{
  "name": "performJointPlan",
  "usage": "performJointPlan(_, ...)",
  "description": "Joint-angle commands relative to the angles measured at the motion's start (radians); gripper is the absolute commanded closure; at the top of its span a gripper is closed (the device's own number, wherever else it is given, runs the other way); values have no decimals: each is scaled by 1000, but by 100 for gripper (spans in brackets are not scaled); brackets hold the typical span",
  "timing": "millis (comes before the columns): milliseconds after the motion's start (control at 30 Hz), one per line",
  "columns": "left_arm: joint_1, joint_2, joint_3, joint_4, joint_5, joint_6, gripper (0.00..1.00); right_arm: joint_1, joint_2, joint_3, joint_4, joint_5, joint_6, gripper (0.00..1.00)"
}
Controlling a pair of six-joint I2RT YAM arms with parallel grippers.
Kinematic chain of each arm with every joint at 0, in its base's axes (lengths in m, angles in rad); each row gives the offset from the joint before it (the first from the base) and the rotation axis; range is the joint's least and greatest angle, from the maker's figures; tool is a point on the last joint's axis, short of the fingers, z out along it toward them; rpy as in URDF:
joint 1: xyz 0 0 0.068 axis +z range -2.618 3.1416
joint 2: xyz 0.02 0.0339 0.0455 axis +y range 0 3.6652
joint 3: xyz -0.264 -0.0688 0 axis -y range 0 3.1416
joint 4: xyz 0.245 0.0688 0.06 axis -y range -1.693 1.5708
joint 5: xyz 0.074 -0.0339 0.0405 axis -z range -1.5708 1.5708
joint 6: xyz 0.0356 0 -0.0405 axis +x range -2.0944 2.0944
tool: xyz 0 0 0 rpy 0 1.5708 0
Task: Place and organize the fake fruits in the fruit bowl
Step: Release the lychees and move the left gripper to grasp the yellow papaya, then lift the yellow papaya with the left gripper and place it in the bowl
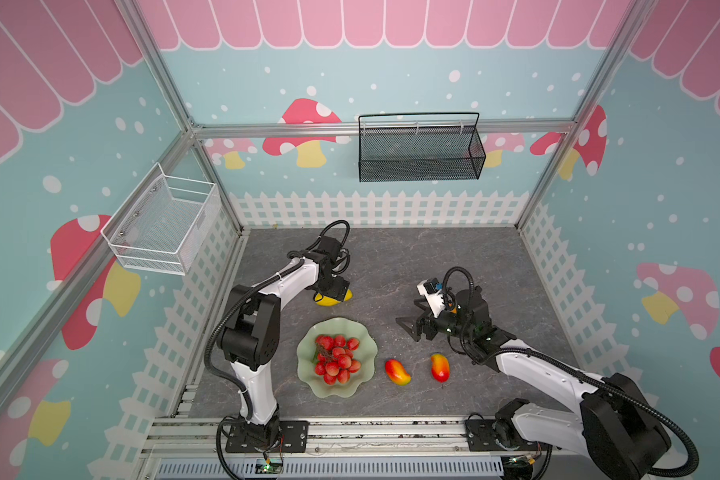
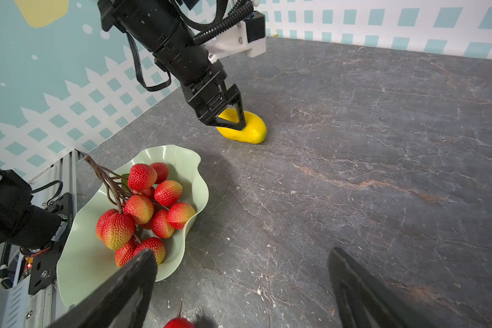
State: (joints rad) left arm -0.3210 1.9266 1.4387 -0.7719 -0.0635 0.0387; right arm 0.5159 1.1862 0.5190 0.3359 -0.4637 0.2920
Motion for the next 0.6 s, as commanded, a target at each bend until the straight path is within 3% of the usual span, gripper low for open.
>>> performJointPlan(0,4,34,31,9,44,40,10,-10,7,16,-2,-13,-16,3)
performJointPlan(267,7,81,38,29,55,21,19,-24,10,12,-4,-22,-14,3)
performJointPlan(567,23,68,41,72,38,-12,48,-35,0,12,-3,-17,1,3)
